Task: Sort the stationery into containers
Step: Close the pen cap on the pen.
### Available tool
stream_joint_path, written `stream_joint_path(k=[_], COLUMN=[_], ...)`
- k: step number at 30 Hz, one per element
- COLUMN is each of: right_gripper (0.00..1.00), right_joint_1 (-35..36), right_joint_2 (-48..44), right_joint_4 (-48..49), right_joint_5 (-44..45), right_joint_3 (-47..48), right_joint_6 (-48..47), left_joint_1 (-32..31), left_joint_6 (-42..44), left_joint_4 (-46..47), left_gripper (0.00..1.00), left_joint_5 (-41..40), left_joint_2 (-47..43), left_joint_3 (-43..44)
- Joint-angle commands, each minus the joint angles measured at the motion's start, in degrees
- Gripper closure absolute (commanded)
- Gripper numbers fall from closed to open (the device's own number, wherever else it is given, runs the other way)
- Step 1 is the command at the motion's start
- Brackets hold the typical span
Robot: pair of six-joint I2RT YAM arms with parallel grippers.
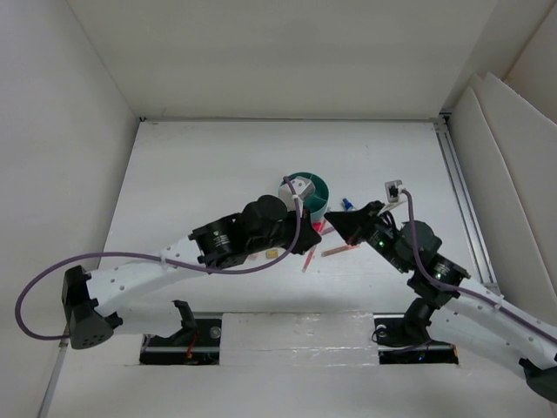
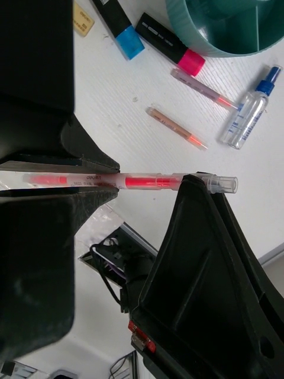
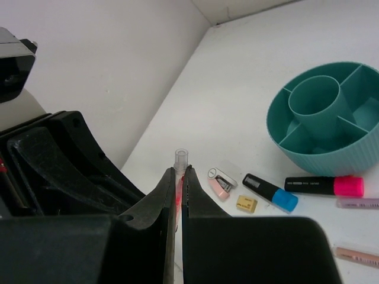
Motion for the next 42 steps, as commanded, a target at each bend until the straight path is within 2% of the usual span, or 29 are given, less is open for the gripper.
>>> stream_joint_path(k=[1,9,20,25,34,36,38,42], right_gripper=[0.98,1.0,1.0,0.9,0.89,0.92,1.0,1.0], right_joint_1=[0.3,0.3,0.3,0.3,0.3,0.3,0.3,0.3], right_joint_2=[-1.3,-5.8,-4.7,-4.7,-4.7,-4.7,-4.2,-3.1], right_joint_4=[-3.4,-0.7,2.0,3.1,4.2,4.8,4.8,4.8], right_joint_5=[-5.1,-2.2,-1.4,-2.6,-4.8,-4.8,-4.8,-4.1], right_joint_3=[-2.5,-5.4,-5.4,-5.4,-5.4,-5.4,-5.4,-5.4], right_joint_6=[-2.2,-3.3,-1.2,-0.7,-0.1,-0.1,0.6,2.5], left_joint_1=[0.9,0.9,0.9,0.9,0.9,0.9,0.9,0.9], left_joint_6=[0.7,-0.4,-1.0,-1.0,-1.0,-1.0,-1.0,-1.0], left_joint_4=[9.9,10.5,12.1,12.7,12.7,13.2,13.2,13.2], left_gripper=[1.0,1.0,1.0,1.0,1.0,1.0,1.0,1.0], left_joint_5=[-4.6,-3.6,-3.1,-3.1,-3.7,-3.7,-4.4,-5.1], left_joint_2=[-3.6,-3.6,-2.6,-2.6,-2.6,-2.6,-2.6,-2.6], left_joint_3=[0.0,0.0,0.0,0.0,0.0,-0.5,-0.5,-0.5])
